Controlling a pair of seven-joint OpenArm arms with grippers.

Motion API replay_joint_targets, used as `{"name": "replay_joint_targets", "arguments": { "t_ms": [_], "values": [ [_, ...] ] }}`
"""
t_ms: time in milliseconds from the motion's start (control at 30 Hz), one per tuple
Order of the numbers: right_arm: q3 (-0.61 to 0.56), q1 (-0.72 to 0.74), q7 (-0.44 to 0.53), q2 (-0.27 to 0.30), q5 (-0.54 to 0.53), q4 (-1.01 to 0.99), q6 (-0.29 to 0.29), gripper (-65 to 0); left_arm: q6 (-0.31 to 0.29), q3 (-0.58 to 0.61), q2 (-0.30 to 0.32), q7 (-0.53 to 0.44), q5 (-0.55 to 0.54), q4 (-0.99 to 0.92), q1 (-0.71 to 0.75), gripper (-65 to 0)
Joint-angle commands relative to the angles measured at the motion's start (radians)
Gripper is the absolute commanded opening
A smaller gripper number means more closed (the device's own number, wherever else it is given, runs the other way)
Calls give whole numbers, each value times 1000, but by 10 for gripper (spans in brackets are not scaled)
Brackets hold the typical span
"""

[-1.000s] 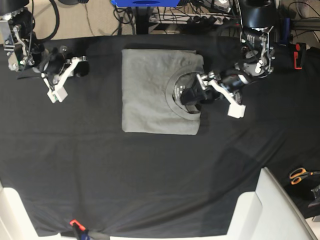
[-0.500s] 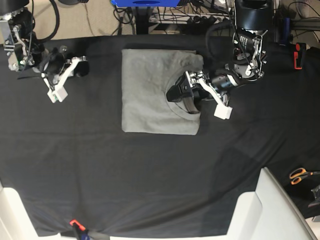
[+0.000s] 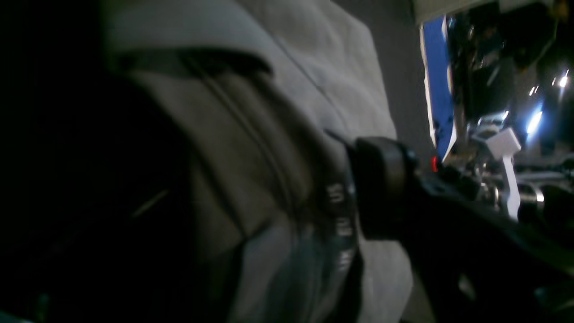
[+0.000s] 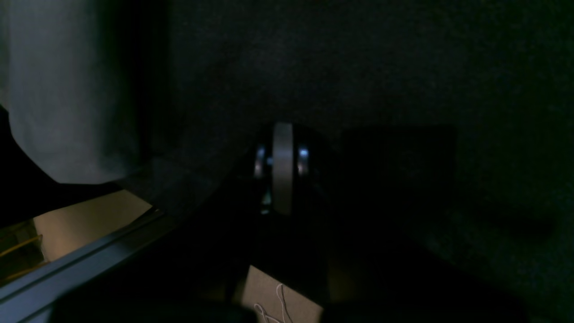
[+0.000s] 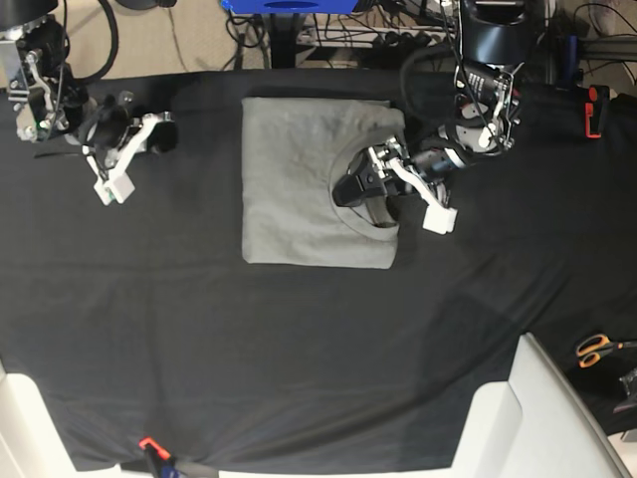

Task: Fold the T-shirt properly
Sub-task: 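Press and smooth the collar area with the left gripper, then grasp the collar end with the left gripper and rotate the shirt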

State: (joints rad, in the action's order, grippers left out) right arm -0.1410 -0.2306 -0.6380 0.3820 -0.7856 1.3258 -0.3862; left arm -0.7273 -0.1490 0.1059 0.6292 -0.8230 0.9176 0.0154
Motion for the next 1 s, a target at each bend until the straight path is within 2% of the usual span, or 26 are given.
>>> {"name": "replay_joint_targets", "arguments": {
  "t_ms": [0, 133, 233, 300, 400, 700, 800, 867, 967],
  "values": [
    [8, 7, 11, 12, -15, 18, -10, -648, 29, 6, 1, 53, 43, -16, 1, -252],
    [8, 7, 11, 12, -15, 18, -10, -648, 29, 6, -11, 53, 43, -25, -10, -298],
    [8, 7, 11, 12, -15, 18, -10, -648, 29, 33, -13, 53, 43, -25, -16, -375],
    [8, 7, 13, 12, -15, 18, -10, -648, 29, 78, -13, 51, 43, -25, -27, -462],
    [45, 3, 13, 10, -15, 18, -10, -648, 29, 101, -15, 51, 43, -45, -41, -650],
    [73, -2, 13, 10, -16, 18, -10, -648, 29, 104, 5, 64, 43, -85, -78, -650],
    [73, -2, 13, 8, -16, 18, -10, -648, 29, 104, 38, 146, 43, -50, -84, -650],
    [73, 0, 13, 8, -16, 18, -10, -648, 68, 118, 59, 202, 43, -4, -87, -650],
    [73, 4, 13, 8, -19, 18, -10, -648, 107, 202, 108, 252, 43, 71, -91, -650]
  ]
}}
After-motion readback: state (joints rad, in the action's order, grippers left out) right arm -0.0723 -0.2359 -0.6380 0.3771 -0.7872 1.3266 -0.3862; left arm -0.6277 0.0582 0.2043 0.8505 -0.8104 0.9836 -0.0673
